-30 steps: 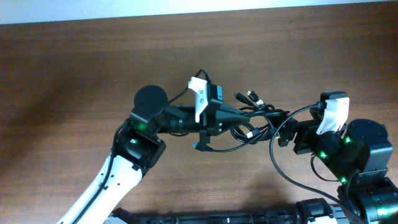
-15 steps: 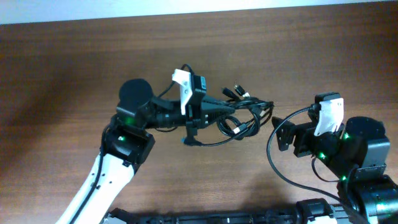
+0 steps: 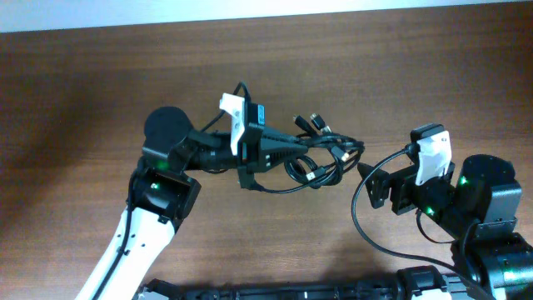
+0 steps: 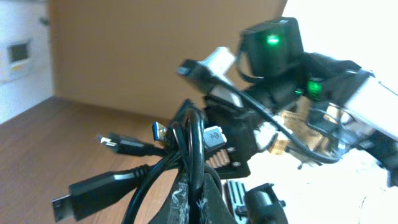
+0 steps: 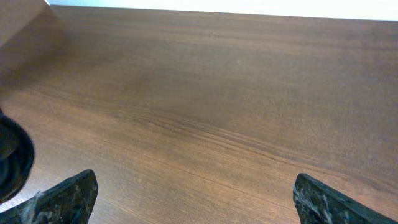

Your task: Untangle cables

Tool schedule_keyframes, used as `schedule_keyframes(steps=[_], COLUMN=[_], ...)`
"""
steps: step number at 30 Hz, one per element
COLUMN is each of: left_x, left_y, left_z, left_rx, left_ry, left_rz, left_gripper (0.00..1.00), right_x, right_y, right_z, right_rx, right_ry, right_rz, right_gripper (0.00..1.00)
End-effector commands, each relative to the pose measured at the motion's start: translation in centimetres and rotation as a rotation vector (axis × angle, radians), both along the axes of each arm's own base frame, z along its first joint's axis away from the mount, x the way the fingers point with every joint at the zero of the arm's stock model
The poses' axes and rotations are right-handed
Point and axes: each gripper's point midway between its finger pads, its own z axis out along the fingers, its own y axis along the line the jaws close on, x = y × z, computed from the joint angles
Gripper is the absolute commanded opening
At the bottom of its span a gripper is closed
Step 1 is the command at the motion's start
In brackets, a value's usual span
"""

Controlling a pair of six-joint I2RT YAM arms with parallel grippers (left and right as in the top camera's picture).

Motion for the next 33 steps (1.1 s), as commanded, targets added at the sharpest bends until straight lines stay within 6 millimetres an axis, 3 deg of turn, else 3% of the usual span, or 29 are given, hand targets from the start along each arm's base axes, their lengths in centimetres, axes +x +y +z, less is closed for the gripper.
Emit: schedule_keyframes(steps=[1,10,20,33], left_x=[-2.4,-1.7,0.6,1.2], left_y=[0.5,0.4,0.4,0.5], left_z=[1.9,2.1,2.8,3.9], left_rx=[-0.024,-0.029,-0.056,-0.093], left_ry=[-0.081,-0.059,-0.025,-0.029], left_rz=[-0.109,-0.065,0.069,0.112], left_gripper=[0.00,0.00,0.00,0.00], right_x=[0.1,-0.6,-1.0,-1.3], right_y=[0.8,3.9,4.3,4.8], right_z=[2.0,4.7,4.8,5.2], right_rx=[0.025,0.127,0.143,0.161], right_ry=[-0.062,-0.156,-0.153,-0.164], right_rz=[0.050,0.232,0.260,0.296], right_gripper=[0.99,0.99,0.99,0.99])
